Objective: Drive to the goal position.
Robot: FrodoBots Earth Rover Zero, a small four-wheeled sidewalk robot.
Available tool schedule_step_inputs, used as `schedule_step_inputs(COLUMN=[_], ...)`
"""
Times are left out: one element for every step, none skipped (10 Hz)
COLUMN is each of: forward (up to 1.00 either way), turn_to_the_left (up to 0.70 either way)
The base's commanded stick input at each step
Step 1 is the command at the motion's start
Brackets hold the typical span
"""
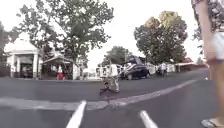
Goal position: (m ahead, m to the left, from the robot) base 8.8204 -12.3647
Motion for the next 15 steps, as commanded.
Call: schedule_step_inputs(forward=[0.70,0.70,0.70,0.70,0.70,0.70,0.70,0.70,0.70,0.05,0.00,0.00,0.00,0.00,0.00], turn_to_the_left=[-0.35,-0.35,-0.35,-0.35,-0.35,-0.35,-0.35,-0.34,-0.07,0.00,0.00,0.00,0.08,0.04,0.02])
